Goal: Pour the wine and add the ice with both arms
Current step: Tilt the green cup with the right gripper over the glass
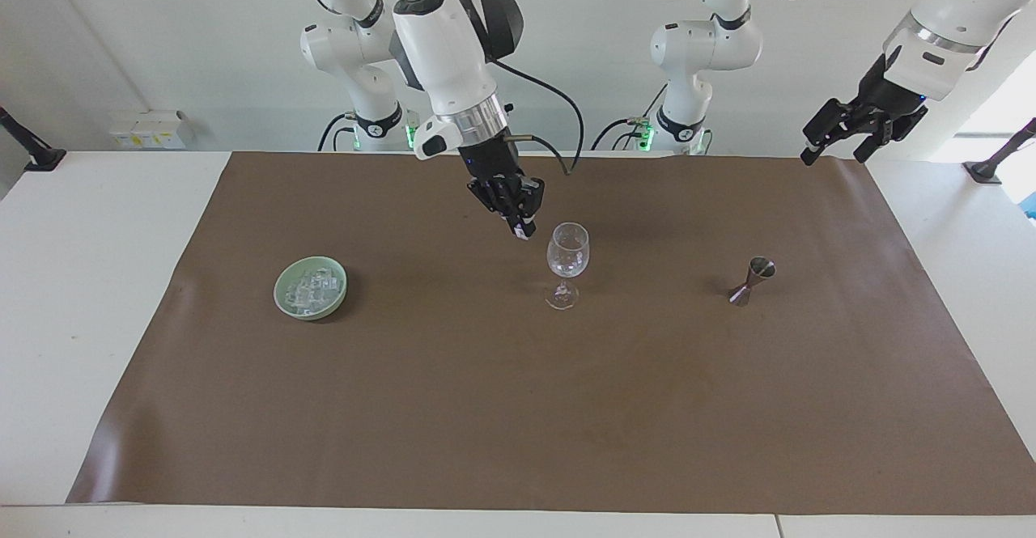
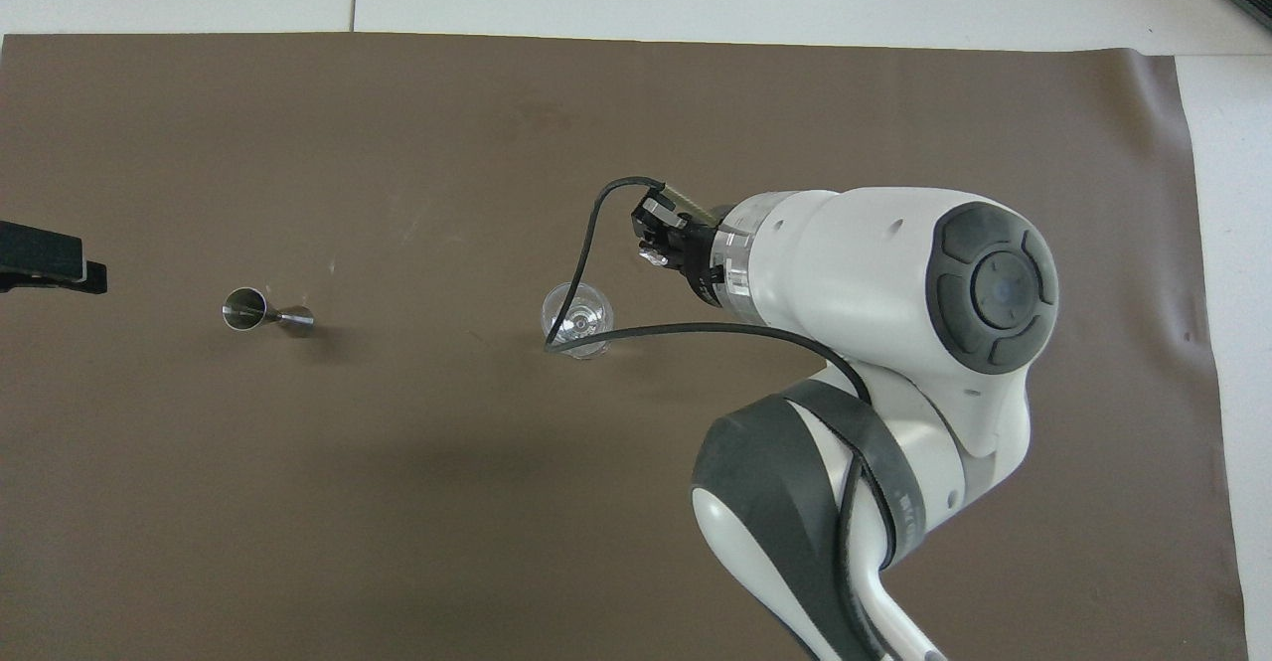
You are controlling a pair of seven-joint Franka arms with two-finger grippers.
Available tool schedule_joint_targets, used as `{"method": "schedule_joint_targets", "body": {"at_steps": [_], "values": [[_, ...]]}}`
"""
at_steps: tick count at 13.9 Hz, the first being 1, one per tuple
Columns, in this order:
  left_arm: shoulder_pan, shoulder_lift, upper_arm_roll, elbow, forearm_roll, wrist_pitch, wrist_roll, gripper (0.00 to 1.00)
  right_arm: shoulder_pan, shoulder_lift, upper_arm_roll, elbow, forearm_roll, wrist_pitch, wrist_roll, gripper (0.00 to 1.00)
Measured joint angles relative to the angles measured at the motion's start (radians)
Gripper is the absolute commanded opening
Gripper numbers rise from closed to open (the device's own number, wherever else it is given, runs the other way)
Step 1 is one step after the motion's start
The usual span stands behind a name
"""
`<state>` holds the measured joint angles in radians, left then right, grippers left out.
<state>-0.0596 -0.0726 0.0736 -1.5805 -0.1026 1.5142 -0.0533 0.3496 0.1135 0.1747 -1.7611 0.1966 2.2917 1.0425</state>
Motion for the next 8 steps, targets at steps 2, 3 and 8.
{"method": "schedule_joint_targets", "body": {"at_steps": [2,3,8], "values": [[0.002,0.0,0.001,0.0,0.0,0.001,0.032,1.0,0.024,0.017,0.0,0.0,0.0,0.02,0.038,0.0],[0.004,0.0,0.002,0.0,0.001,0.001,0.044,1.0,0.035,0.025,0.0,0.0,0.0,0.023,0.053,0.0],[0.01,-0.001,0.003,-0.002,0.001,0.001,0.109,1.0,0.084,0.037,0.001,0.0,0.0,0.027,0.133,0.0]]}}
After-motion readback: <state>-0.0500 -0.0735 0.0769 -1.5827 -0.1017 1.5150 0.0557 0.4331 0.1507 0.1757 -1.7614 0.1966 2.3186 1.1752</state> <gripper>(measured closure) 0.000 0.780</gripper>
